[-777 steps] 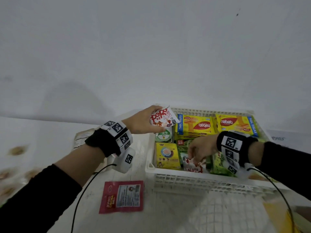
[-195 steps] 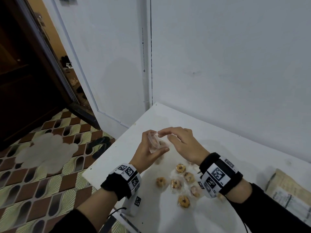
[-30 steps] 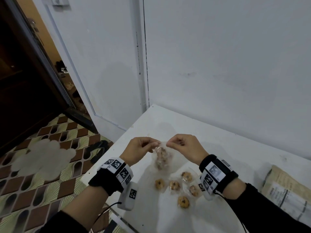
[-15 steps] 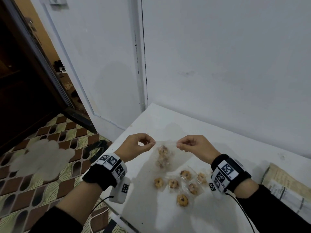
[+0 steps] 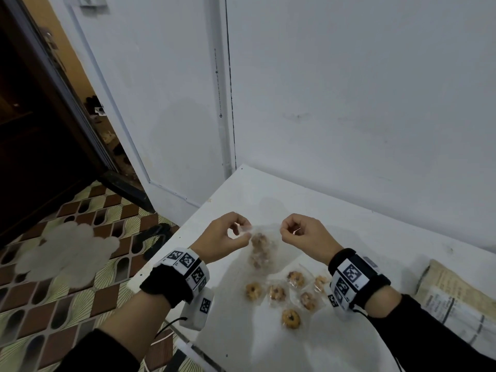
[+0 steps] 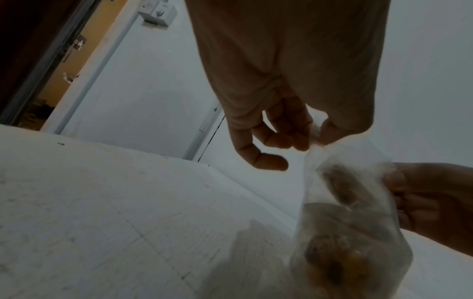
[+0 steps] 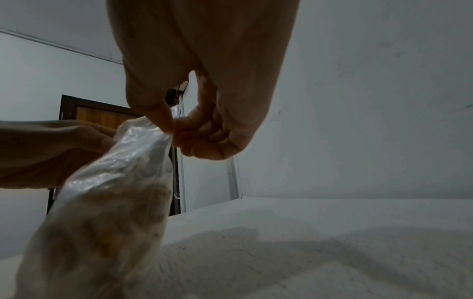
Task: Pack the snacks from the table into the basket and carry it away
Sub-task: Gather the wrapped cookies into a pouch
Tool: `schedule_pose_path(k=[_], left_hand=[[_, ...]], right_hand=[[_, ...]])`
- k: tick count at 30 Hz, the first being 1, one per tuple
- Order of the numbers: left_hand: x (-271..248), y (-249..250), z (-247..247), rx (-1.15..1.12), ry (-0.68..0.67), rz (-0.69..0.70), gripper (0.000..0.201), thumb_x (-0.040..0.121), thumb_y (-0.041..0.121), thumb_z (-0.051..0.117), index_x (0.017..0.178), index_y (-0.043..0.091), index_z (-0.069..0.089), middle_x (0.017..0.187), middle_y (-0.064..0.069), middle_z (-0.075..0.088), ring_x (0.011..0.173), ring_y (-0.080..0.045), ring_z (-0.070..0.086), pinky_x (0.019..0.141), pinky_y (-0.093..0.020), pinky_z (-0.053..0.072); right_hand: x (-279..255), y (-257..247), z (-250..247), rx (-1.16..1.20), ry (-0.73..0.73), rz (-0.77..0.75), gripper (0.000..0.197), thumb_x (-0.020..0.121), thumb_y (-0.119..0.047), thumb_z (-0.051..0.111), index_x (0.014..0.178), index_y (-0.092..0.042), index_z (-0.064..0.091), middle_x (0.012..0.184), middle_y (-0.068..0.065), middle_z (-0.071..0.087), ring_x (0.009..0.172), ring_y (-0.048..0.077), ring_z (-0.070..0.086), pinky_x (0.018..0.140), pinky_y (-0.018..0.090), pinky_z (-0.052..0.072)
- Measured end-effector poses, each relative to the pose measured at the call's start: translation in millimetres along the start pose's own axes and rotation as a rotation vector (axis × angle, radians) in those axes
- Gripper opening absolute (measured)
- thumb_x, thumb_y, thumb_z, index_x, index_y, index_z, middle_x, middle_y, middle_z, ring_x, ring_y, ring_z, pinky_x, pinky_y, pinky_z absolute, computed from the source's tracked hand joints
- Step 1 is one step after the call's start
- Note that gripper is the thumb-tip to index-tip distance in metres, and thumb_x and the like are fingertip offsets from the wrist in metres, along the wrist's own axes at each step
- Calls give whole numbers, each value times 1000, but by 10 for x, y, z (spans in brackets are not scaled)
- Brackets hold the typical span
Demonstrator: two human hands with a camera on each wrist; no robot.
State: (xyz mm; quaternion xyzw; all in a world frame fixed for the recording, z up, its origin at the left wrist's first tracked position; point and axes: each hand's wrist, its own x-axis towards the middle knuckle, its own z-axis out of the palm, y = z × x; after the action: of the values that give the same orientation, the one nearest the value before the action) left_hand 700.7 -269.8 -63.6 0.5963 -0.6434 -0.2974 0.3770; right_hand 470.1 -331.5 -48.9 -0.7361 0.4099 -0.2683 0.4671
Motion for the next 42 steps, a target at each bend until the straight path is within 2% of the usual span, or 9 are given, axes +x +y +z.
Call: schedule_pose_path(k=[4,12,16,22,27,31,34,39,42], left_hand=[[20,38,85,-45,2,12,7,83,21,70,83,18,64,76,19,61,74,-3,51,61,-16,44],[60,37,134,-78,1,-12,4,83,20,69,80,19,66,74,11,61,71,-5,55,65,-24,48],[72,45,165,-71,-6,13,4,84,15,67,82,18,65,79,6,64,73,-7,57,64,-25,50],[71,75,193,-65,-19,-10,4,85,16,67,82,19,66,78,8,65,75,-14,60,64,-22,47],[68,96,189,-42,-42,-7,5,85,20,69,82,17,66,76,6,67,72,-8,60,70,-22,48],[61,140,201,-12,-87,-24,13,78,32,65,81,19,64,78,5,66,72,-5,57,70,-23,46],[60,153,192,-23,-112,-41,7,81,26,68,78,24,62,77,8,65,72,-4,56,71,-23,46],[44,233,63,-71,-100,-16,2,83,21,73,83,19,73,76,10,70,68,2,59,69,-15,46],[79,300,9,-146,-53,-30,8,75,17,80,79,23,77,81,5,75,78,-9,68,79,-26,54]], right_hand=[[6,6,50,-60,-28,-35,7,85,-18,69,92,-19,68,87,-13,63,76,0,53,66,10,39],[30,2,100,-57,-32,-49,7,87,-25,69,90,-19,70,85,-11,66,72,-7,53,66,10,36],[53,-9,139,-26,-50,-51,4,86,-25,70,88,-22,70,88,-11,67,83,1,59,79,25,47],[58,-16,139,-148,-38,-125,5,87,-26,68,83,-28,69,82,-17,64,85,-5,54,72,7,34],[71,-45,174,-246,-56,-184,5,88,-25,66,83,-27,66,87,-14,64,89,1,52,76,7,34],[59,-74,222,-250,-36,-160,5,84,-21,67,80,-19,64,84,-12,63,88,4,52,76,15,37],[35,-87,242,-251,-30,-142,5,83,-22,66,80,-18,64,84,-11,63,88,4,52,77,20,39],[-77,-85,86,-85,9,-72,10,84,-31,72,88,-22,73,90,-11,71,87,-1,61,76,12,45],[-195,-69,-77,-48,55,-17,11,82,-29,74,86,-20,76,88,-10,74,82,1,65,74,11,47]])
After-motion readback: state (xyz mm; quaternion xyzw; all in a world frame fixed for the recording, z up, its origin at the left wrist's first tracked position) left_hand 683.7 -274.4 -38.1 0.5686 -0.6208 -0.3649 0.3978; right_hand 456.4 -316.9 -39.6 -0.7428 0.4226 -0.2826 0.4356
